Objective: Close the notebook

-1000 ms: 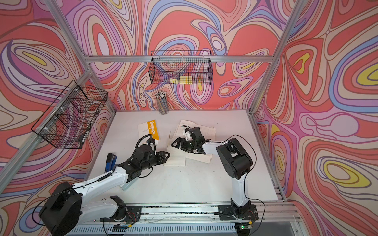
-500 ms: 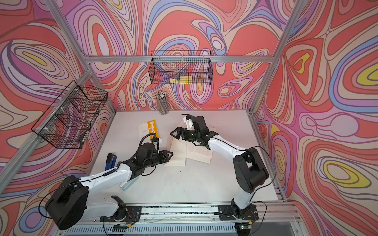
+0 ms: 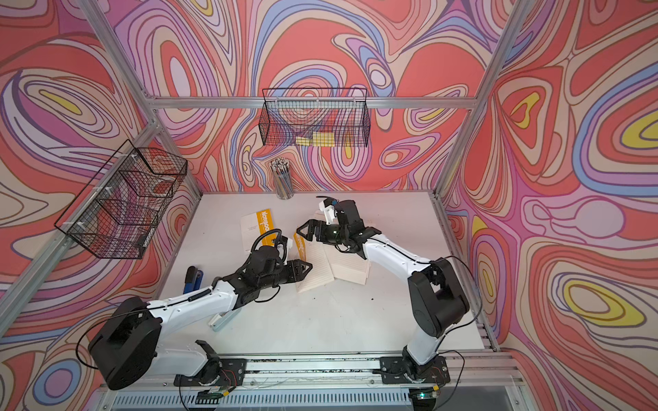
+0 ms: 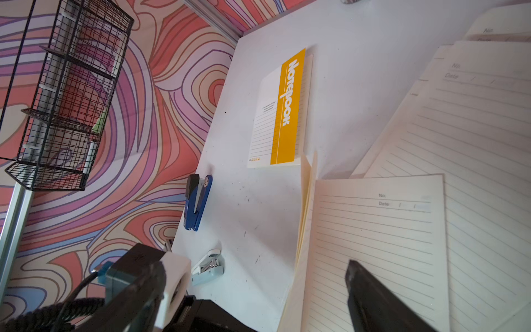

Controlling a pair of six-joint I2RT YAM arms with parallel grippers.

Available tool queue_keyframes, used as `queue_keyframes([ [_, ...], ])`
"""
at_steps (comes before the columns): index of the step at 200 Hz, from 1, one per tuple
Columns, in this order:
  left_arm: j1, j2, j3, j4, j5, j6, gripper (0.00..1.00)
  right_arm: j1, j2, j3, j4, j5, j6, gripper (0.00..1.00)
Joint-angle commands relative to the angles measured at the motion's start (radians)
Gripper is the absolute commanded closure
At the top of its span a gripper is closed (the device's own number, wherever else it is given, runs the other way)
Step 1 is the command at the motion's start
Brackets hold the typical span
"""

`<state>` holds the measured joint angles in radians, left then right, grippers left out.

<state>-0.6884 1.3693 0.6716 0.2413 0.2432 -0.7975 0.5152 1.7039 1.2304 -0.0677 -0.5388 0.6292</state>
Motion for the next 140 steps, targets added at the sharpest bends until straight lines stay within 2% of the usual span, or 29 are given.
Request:
queue_keyframes([
  [1, -0.014, 0.029, 0.026, 0.059, 0.004, -0.008, 0.49, 0.005, 0.003, -0.006, 0.0, 0.008, -0.013, 0.02],
  [53, -0.018, 0.11, -0.015, 0.244, 0.031, -0.025, 0.39, 0.005, -0.006, -0.005, -0.006, 0.013, -0.019, 0.02],
  [70, -0.02, 0.126, -0.002, 0.249, 0.032, -0.019, 0.35, 0.005, -0.005, -0.005, -0.004, 0.013, -0.02, 0.02],
  [99, -0.022, 0.169, -0.003, 0.261, 0.02, -0.007, 0.34, 0.005, 0.005, -0.006, 0.009, 0.001, -0.009, 0.02],
  [140, -0.022, 0.248, -0.044, 0.379, 0.021, -0.018, 0.34, 0.005, 0.01, -0.008, 0.011, 0.0, -0.01, 0.01],
])
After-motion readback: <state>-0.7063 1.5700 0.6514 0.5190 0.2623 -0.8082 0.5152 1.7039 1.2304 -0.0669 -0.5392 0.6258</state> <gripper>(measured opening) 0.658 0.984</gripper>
